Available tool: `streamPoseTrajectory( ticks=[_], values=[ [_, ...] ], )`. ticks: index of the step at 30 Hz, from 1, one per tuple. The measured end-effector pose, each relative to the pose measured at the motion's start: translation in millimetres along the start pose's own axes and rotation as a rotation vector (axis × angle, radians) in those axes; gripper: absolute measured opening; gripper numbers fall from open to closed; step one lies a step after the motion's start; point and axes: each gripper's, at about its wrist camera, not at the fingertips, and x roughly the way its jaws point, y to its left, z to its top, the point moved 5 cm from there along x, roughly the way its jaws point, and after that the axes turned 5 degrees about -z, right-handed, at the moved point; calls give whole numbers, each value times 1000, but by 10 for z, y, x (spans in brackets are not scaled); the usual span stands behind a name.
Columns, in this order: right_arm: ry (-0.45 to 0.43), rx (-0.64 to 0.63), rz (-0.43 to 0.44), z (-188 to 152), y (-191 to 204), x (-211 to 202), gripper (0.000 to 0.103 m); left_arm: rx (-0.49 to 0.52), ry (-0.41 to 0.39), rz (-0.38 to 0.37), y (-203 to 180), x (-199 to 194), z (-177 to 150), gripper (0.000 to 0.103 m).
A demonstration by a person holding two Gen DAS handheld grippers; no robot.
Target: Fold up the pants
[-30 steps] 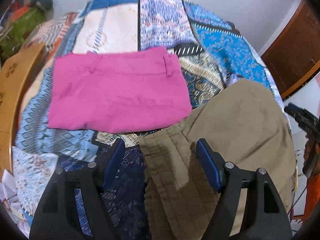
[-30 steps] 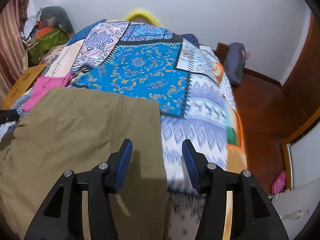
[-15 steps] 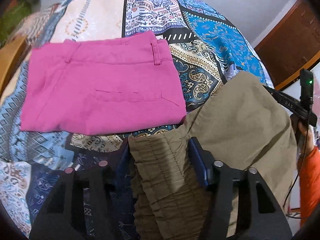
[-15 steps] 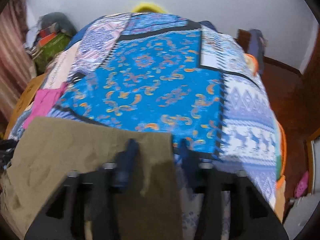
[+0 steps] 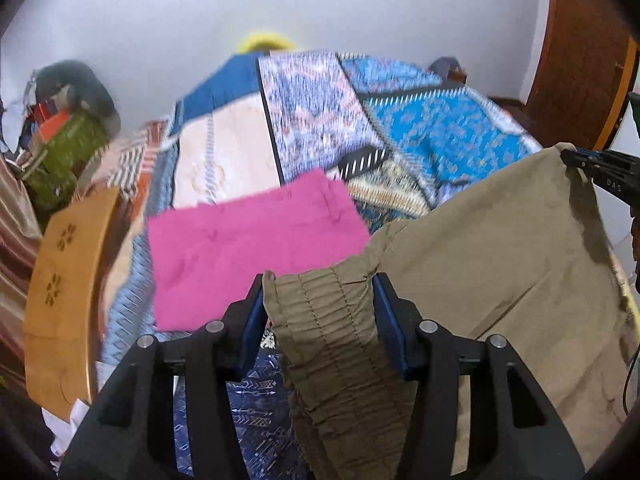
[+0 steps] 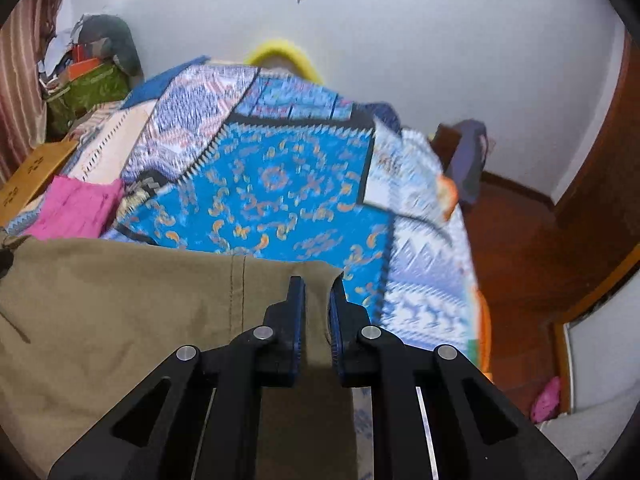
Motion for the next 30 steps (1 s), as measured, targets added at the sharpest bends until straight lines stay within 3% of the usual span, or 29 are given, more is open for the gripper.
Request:
streamPoseTrajectory(
  ticks=[7, 14, 23, 30],
  values=[
    [-101, 46, 45, 71, -208, -878, 10, 27, -89, -47, -111, -696, 41, 51],
    [-162, 56, 80, -228, -268, -1765, 10, 80, -152, -60, -356, -1339, -189, 51],
    [-166, 89, 141, -948, -128, -2383, 10, 144, -159, -105, -537, -1861, -905, 51],
    [-112, 107, 162, -1680, 55, -2541, 10, 194, -119, -121, -638, -1951, -1597, 50]
  ],
)
